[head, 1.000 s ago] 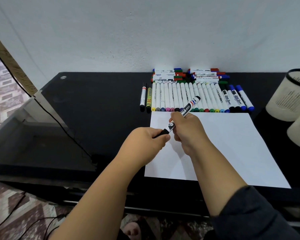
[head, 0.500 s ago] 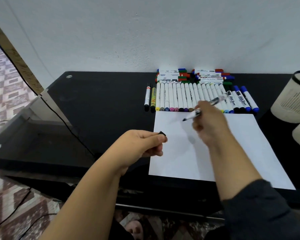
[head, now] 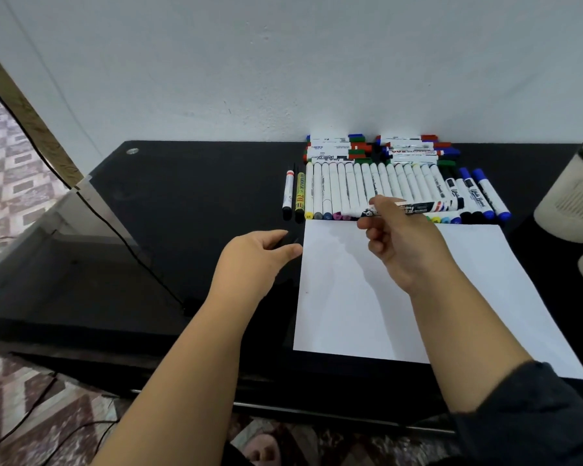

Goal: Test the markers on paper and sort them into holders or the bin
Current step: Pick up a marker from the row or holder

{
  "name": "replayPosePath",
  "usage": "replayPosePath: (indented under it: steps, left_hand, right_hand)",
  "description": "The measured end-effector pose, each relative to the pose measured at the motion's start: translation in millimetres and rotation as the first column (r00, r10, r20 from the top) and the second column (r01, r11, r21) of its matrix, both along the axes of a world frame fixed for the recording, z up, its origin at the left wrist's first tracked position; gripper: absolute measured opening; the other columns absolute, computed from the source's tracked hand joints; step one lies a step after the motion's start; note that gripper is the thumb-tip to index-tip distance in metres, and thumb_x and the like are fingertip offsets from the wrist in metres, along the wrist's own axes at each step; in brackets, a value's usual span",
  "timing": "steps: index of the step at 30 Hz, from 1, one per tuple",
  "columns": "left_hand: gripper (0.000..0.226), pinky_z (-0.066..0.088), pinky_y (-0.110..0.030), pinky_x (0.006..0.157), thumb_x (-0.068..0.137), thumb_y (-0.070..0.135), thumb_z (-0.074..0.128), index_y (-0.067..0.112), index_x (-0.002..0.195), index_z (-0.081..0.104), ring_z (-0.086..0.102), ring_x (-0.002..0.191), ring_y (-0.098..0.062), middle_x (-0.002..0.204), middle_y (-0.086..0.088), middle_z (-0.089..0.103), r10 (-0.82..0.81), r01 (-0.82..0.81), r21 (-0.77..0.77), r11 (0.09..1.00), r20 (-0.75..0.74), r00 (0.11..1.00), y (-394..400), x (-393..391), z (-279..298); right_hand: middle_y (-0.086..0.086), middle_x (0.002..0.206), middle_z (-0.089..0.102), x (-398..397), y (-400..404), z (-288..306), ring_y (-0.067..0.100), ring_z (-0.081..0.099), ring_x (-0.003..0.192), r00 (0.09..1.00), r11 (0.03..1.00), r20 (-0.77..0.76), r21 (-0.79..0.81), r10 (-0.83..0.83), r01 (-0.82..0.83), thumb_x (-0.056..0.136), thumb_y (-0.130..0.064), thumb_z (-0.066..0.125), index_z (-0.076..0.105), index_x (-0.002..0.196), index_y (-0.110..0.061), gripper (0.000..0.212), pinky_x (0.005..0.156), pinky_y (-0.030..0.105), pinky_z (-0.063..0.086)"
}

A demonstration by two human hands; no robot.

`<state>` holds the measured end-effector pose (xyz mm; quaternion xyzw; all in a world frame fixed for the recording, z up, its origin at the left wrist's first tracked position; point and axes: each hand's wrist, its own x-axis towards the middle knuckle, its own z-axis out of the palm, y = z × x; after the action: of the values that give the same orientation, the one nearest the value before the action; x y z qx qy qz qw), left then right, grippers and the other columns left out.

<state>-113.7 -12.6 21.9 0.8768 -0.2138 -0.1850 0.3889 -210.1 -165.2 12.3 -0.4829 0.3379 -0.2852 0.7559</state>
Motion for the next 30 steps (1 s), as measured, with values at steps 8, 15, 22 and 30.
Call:
replayPosePath:
  steps: [8, 15, 22, 30]
  left_hand:
    - [0.038, 0.041, -0.019, 0.056, 0.090, 0.036, 0.060, 0.033, 0.127, 0.057, 0.048, 0.063, -0.004, 0.094, 0.010, 0.059, -0.003, 0.003, 0.017, 1.000, 0.027, 1.000, -17, 25, -8]
    - [0.042, 0.038, -0.018, 0.055, 0.090, 0.039, 0.059, 0.033, 0.131, 0.053, 0.047, 0.061, -0.003, 0.093, 0.011, 0.054, -0.026, 0.018, 0.106, 0.994, 0.077, 0.997, -26, 43, -16]
    - [0.039, 0.034, -0.014, 0.052, 0.089, 0.038, 0.060, 0.034, 0.128, 0.055, 0.047, 0.065, 0.002, 0.085, 0.016, 0.050, -0.018, 0.014, 0.102, 0.995, 0.045, 0.999, -34, 52, -25]
    - [0.041, 0.041, -0.019, 0.063, 0.090, 0.038, 0.058, 0.034, 0.131, 0.053, 0.057, 0.087, -0.010, 0.122, 0.007, 0.061, -0.022, 0.019, 0.083, 0.996, 0.027, 0.999, -34, 51, -30]
  right_hand:
    - [0.000, 0.051, 0.051, 38, -14, 8, 0.012, 0.040, 0.047, 0.977, 0.975, -0.212, -0.220, -0.033, -0.014, 0.085, -0.015, 0.065, 0.053, 0.068, -0.015, 0.021, 0.041, 0.020, 0.031]
    - [0.001, 0.055, 0.051, 66, -20, -15, 0.002, 0.042, 0.036, 0.943, 0.907, -0.319, -0.418, -0.100, -0.045, 0.083, -0.018, 0.060, 0.042, 0.066, -0.015, 0.025, 0.039, 0.011, 0.034]
    - [0.010, 0.066, 0.051, 72, -21, -40, 0.011, 0.045, 0.055, 0.943, 0.839, -0.297, -0.543, -0.152, -0.036, 0.087, -0.022, 0.060, 0.037, 0.063, -0.016, 0.034, 0.044, 0.012, 0.032]
    - [0.015, 0.068, 0.049, 78, -20, -44, 0.018, 0.045, 0.062, 0.952, 0.806, -0.292, -0.584, -0.097, -0.097, 0.088, -0.022, 0.061, 0.041, 0.069, -0.011, 0.029, 0.050, 0.020, 0.032]
